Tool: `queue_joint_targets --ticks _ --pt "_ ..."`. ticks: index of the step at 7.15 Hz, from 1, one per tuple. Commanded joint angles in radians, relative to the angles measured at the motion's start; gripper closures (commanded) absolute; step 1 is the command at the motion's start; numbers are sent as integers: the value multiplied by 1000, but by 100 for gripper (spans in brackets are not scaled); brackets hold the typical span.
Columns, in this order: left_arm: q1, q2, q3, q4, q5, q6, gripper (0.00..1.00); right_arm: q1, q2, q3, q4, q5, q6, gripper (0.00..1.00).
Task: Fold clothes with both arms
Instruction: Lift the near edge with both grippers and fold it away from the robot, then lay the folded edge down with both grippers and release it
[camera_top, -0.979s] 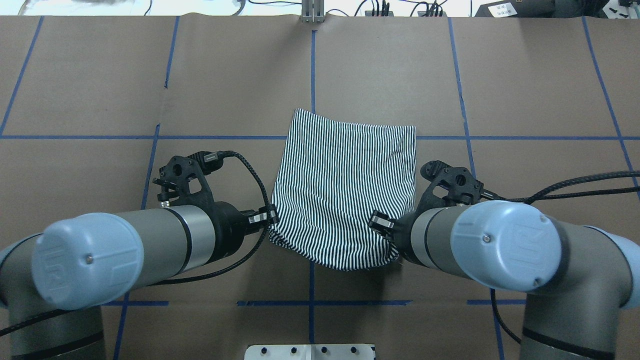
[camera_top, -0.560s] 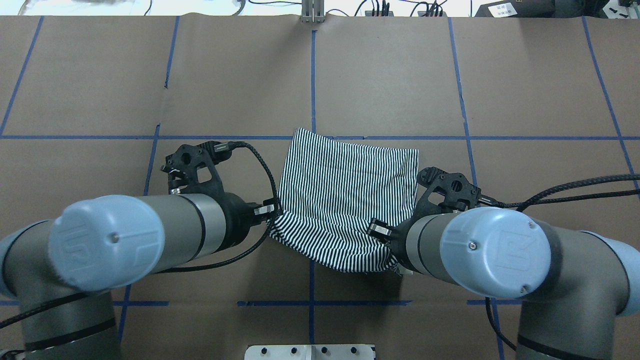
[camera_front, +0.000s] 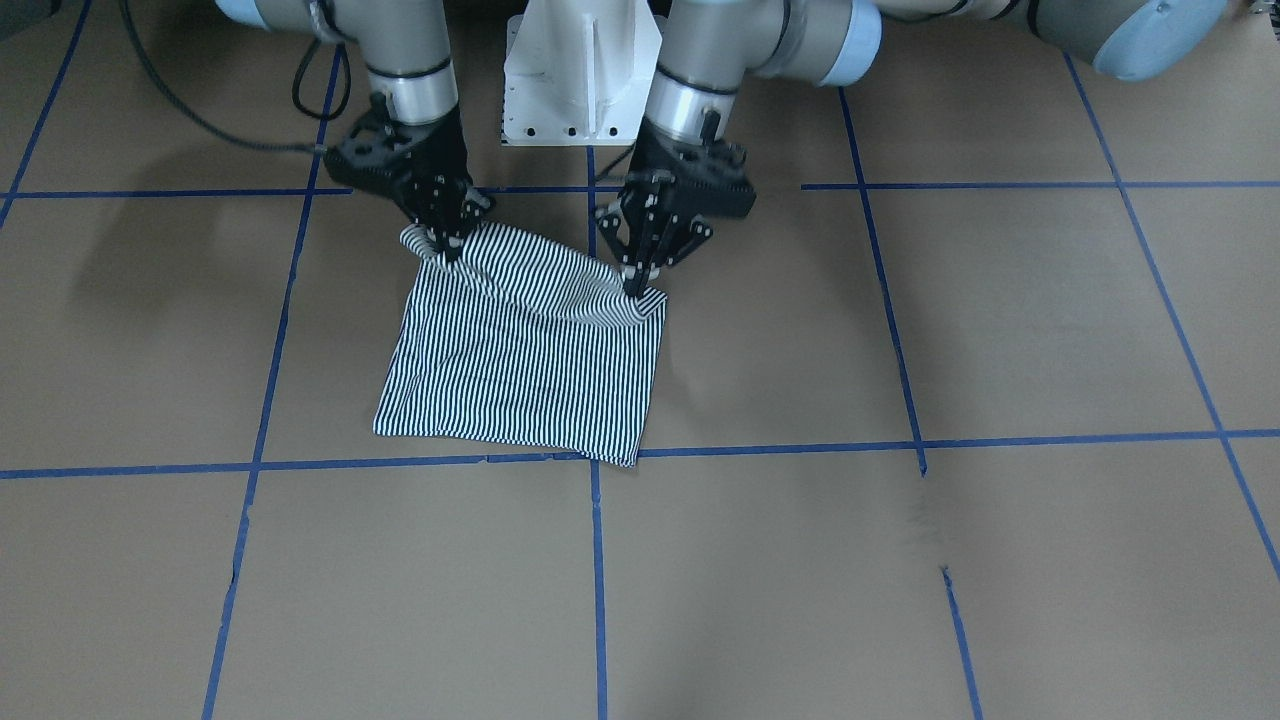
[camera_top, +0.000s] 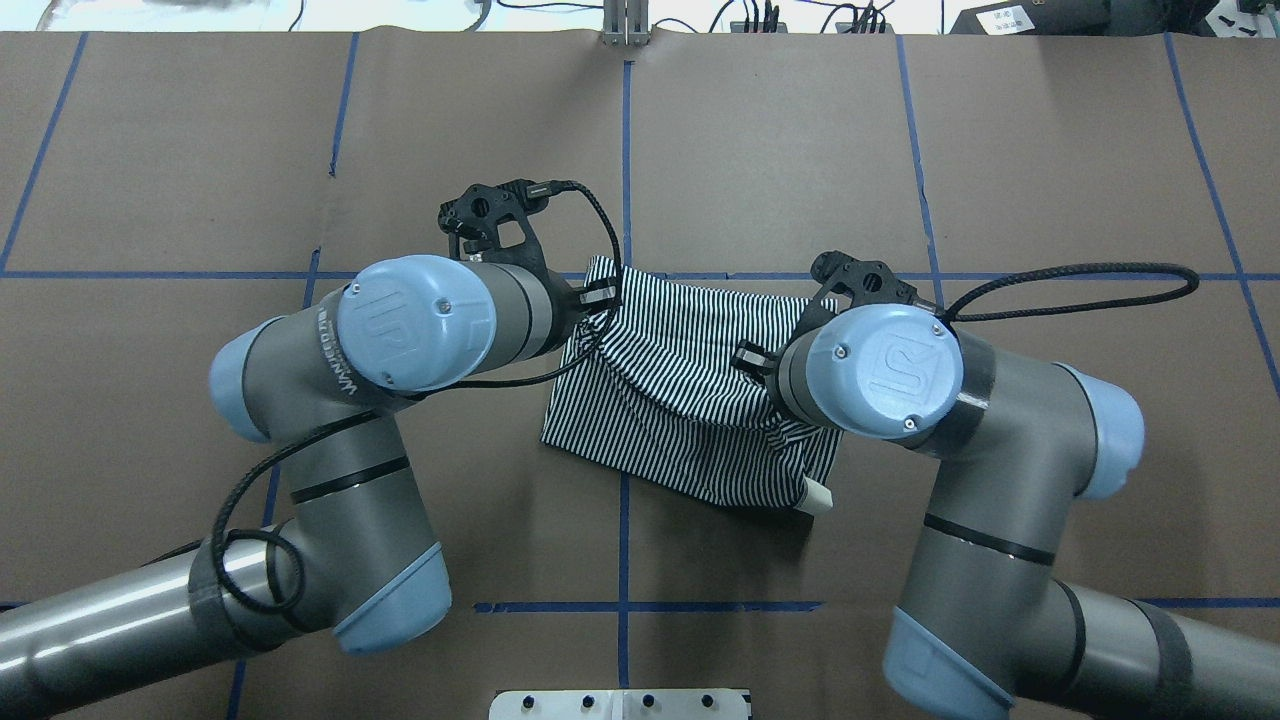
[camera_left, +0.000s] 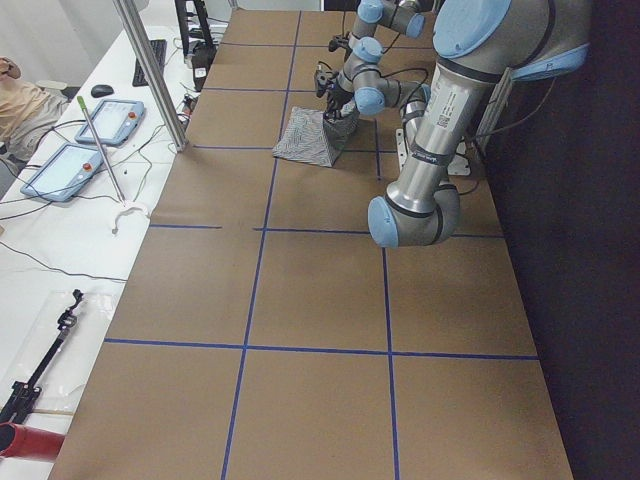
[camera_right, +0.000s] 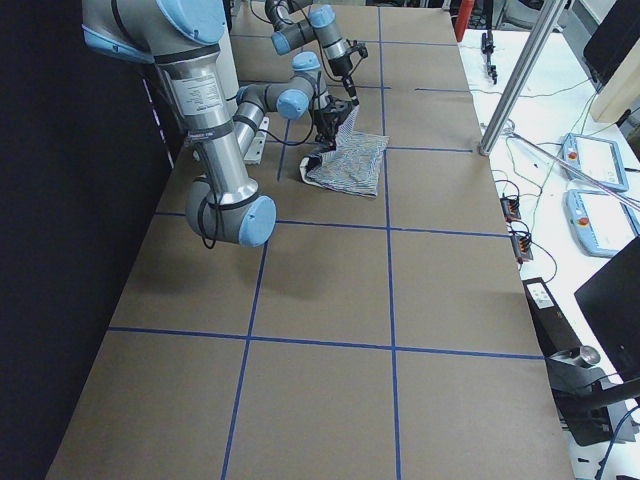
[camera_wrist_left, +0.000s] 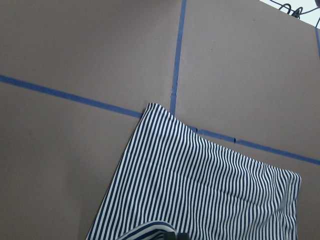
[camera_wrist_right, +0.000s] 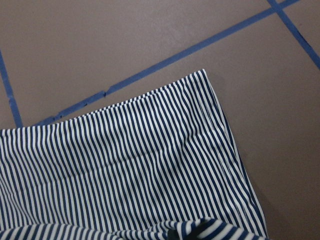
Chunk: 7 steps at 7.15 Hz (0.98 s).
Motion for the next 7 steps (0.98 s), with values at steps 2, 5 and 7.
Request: queue_joint_targets --ticks 2,5,7 --pt "-13 -77 210 -104 2 6 100 70 98 -232 100 0 -15 100" --pt "-13 -77 287 -149 4 3 100 104 102 -375 240 0 -62 100" --pt "-17 -77 288 -149 4 4 100 113 102 -380 243 3 -91 100"
